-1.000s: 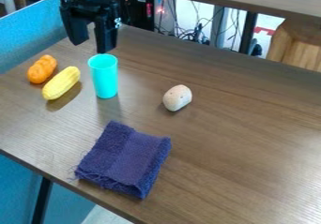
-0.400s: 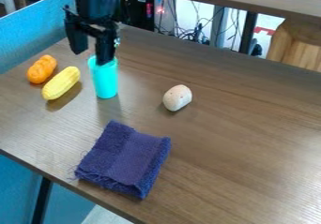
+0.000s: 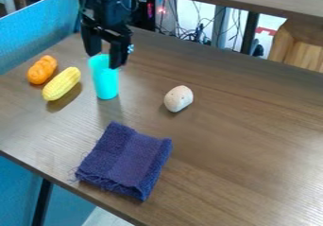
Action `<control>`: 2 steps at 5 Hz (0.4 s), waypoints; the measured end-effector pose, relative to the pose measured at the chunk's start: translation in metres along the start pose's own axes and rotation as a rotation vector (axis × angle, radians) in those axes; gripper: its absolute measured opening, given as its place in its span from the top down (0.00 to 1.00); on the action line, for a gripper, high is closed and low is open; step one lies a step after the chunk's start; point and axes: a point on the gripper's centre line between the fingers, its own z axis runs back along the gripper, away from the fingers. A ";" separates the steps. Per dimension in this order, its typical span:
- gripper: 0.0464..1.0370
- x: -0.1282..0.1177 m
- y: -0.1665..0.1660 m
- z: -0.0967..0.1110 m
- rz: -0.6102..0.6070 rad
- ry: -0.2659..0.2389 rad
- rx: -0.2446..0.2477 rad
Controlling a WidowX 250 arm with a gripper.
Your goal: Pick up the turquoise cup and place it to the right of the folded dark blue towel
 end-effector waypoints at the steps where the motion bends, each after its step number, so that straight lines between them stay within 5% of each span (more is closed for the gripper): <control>1: 0.04 0.012 -0.003 -0.004 -0.001 -0.005 -0.026; 2: 0.04 0.017 -0.004 -0.016 0.016 0.031 -0.052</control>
